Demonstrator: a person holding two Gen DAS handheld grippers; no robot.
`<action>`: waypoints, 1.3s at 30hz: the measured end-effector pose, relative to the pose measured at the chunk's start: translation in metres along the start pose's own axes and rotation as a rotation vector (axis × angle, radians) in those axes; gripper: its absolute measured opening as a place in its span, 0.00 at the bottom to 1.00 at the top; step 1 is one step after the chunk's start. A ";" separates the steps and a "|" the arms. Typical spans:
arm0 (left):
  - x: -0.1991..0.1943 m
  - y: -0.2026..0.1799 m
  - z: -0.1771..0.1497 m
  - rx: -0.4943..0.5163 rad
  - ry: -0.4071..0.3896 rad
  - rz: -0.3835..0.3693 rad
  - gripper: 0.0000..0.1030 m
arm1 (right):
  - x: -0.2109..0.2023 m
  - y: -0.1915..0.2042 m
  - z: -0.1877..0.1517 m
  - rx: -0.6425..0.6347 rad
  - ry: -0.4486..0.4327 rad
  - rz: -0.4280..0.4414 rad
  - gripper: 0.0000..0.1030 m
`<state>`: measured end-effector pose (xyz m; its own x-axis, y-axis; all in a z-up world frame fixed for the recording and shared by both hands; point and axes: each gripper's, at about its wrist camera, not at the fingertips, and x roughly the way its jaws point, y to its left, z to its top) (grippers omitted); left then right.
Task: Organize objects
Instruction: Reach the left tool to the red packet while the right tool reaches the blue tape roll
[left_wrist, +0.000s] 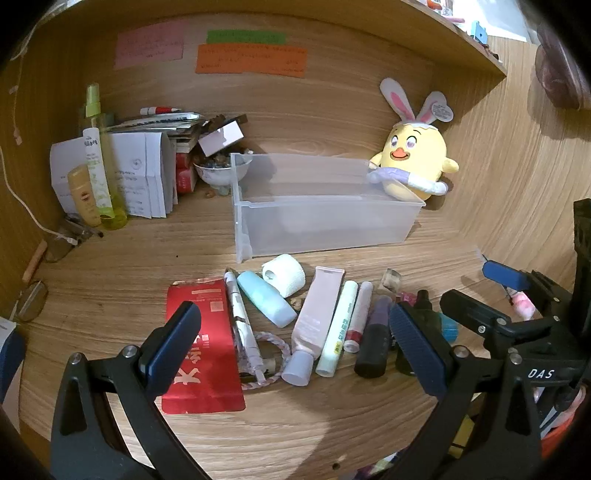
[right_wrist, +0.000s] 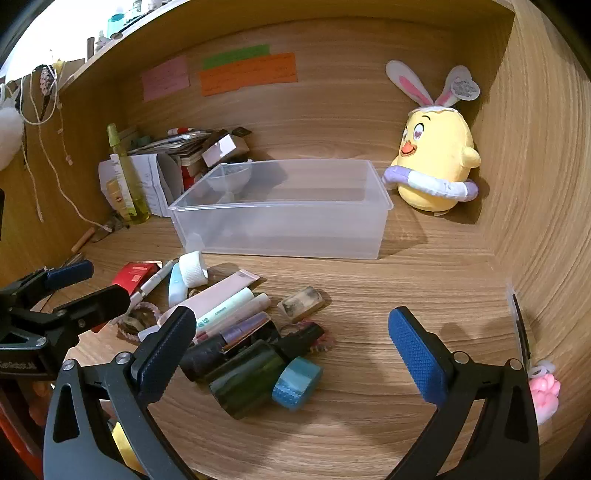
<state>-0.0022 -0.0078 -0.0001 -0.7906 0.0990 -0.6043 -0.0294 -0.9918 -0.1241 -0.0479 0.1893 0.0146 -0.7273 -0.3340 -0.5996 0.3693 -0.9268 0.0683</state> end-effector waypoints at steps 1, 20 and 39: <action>0.000 0.000 0.000 0.000 0.000 -0.002 1.00 | 0.000 0.000 0.000 -0.002 0.000 0.000 1.00; -0.001 0.001 -0.002 0.000 0.004 0.009 1.00 | -0.004 0.006 -0.001 -0.017 0.004 0.010 1.00; 0.011 0.033 0.005 -0.027 0.082 0.071 1.00 | 0.001 -0.006 0.003 -0.006 0.048 -0.010 1.00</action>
<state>-0.0143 -0.0401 -0.0071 -0.7376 0.0361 -0.6743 0.0423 -0.9941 -0.0995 -0.0527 0.1939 0.0160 -0.7022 -0.3163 -0.6378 0.3659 -0.9289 0.0578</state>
